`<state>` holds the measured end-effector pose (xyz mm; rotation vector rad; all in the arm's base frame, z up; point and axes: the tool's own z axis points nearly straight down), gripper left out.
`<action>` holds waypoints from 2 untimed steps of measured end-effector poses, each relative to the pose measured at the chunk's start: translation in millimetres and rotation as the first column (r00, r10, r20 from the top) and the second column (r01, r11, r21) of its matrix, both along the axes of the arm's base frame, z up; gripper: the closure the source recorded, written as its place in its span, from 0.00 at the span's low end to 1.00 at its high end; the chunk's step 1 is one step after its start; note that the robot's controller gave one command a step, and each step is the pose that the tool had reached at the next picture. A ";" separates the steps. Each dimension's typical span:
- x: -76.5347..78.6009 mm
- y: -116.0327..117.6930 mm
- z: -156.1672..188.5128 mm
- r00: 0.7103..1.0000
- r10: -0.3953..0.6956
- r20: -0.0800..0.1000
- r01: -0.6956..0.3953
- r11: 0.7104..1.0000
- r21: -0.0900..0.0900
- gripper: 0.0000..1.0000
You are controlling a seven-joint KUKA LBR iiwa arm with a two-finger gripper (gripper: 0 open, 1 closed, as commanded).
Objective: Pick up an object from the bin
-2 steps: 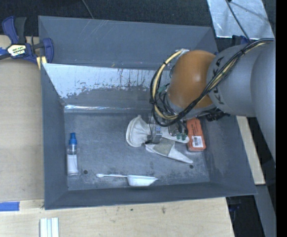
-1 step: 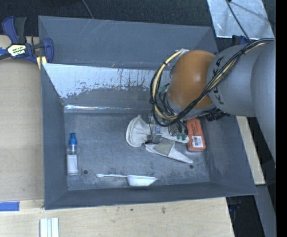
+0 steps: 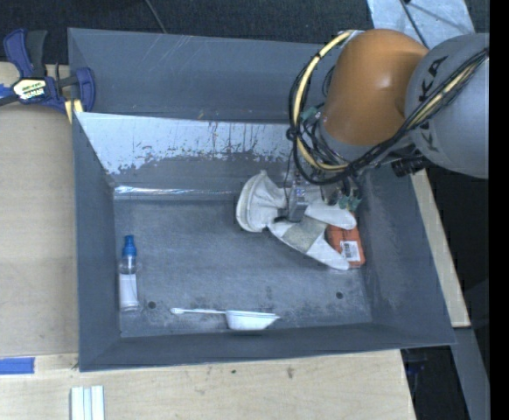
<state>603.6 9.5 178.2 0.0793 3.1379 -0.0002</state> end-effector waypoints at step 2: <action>-1.2 -0.5 2.2 1.000 0.001 -0.002 -0.001 1.000 0.000 1.00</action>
Offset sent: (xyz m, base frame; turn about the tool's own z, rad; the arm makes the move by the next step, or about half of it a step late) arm -0.0123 -0.0161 0.0680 -0.0063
